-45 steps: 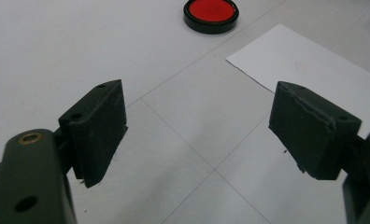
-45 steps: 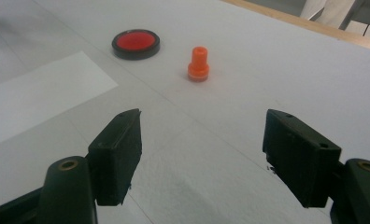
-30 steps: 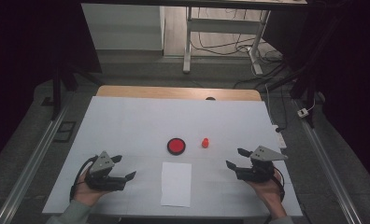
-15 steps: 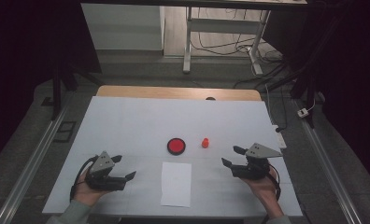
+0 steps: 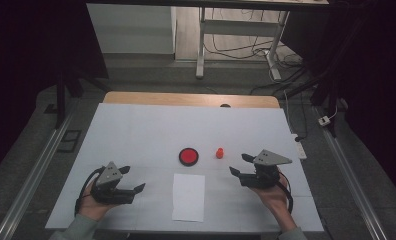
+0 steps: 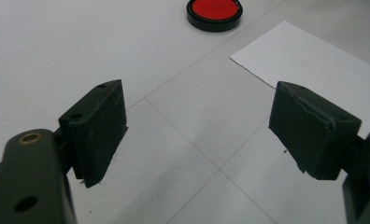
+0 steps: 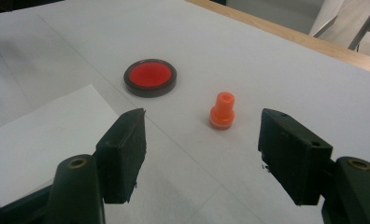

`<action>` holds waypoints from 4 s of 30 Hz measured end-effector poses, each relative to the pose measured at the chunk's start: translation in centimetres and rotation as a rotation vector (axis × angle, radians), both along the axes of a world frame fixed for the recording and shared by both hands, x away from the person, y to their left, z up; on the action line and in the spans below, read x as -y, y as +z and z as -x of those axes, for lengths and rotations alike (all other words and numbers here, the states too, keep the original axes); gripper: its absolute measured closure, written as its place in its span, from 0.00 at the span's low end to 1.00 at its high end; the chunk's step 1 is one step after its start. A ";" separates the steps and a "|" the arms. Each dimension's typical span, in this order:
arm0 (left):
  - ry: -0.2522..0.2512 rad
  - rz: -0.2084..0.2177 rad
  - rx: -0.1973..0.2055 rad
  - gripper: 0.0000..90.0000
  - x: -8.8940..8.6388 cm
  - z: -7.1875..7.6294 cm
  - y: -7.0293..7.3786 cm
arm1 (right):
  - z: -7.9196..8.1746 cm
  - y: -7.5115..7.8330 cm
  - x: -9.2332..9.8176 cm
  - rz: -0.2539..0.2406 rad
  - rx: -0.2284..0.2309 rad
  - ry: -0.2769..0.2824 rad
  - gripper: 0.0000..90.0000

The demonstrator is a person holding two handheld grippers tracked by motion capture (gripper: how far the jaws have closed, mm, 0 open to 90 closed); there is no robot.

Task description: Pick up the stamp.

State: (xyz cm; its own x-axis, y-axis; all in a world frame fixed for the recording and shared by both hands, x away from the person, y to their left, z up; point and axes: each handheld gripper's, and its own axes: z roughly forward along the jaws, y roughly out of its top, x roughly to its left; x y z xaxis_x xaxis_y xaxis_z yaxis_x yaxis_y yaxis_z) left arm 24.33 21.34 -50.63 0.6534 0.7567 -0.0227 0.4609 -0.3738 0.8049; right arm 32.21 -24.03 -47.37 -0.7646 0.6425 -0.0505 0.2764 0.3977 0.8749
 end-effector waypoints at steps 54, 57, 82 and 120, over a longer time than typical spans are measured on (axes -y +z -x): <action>-0.009 -0.010 -0.017 0.21 0.1 -0.3 -0.3 | -6.3 -3.4 -5.1 0.127 -0.061 -0.055 0.43; -0.009 -0.010 -0.018 0.21 0.1 -0.3 -0.3 | -6.6 -3.5 -5.3 0.132 -0.055 -0.064 0.45; -0.011 -0.022 -0.023 0.21 0.2 -0.5 -0.5 | -8.0 -4.7 -6.2 0.182 -0.048 -0.088 0.67; 0.001 -0.025 -0.017 0.21 0.0 -0.5 -0.4 | -7.1 -3.3 -5.6 0.085 -0.027 -0.066 0.80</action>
State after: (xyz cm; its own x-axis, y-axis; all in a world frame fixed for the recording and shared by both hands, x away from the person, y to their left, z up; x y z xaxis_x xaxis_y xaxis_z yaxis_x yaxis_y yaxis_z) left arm 24.79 21.34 -51.01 0.6520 0.7581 -0.0146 0.4748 -0.3932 0.7874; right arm 39.28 -18.46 -50.64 -0.7228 0.6856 -0.0871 0.3270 0.4502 0.8309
